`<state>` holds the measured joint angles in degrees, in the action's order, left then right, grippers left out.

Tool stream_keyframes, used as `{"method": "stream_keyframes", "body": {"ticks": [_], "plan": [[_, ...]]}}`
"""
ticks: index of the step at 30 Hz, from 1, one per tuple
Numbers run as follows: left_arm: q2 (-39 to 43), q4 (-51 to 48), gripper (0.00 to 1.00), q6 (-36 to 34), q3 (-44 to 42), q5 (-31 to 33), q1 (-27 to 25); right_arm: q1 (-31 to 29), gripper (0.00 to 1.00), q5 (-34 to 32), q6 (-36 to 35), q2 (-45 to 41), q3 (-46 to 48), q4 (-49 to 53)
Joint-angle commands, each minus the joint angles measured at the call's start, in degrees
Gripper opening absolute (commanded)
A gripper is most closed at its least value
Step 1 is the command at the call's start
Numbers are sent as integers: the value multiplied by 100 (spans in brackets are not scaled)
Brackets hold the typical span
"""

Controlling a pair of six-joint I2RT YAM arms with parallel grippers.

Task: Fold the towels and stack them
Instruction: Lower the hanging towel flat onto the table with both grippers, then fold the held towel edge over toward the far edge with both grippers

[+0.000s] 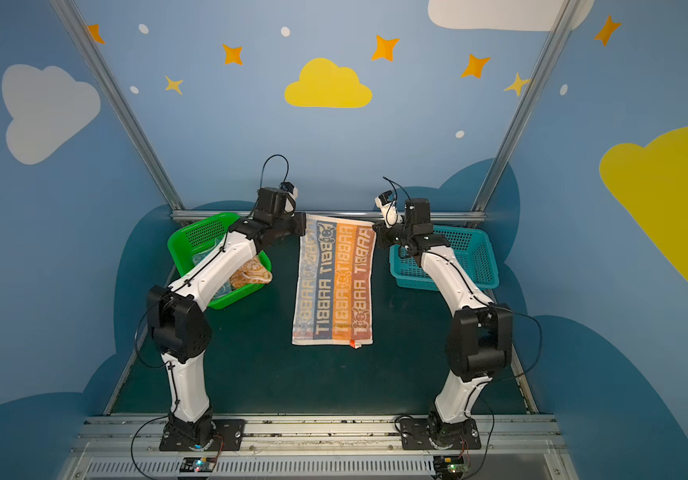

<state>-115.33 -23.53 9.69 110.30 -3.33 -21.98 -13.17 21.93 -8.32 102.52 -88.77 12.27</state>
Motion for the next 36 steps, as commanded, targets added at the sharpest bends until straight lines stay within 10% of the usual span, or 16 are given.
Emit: {"method": "stream_keyframes", "body": {"ticks": [1,11,36], "plan": [[-176,-60,4,-67,249,494,57,111,0,147,105,209,-233,-234],[-354,-442,4,-503,309,508,58,149,0,519,-80,120,-71,52],[1671,61,4,94,-3217,946,-616,-81,0,653,967,-1366,2726,754]]}}
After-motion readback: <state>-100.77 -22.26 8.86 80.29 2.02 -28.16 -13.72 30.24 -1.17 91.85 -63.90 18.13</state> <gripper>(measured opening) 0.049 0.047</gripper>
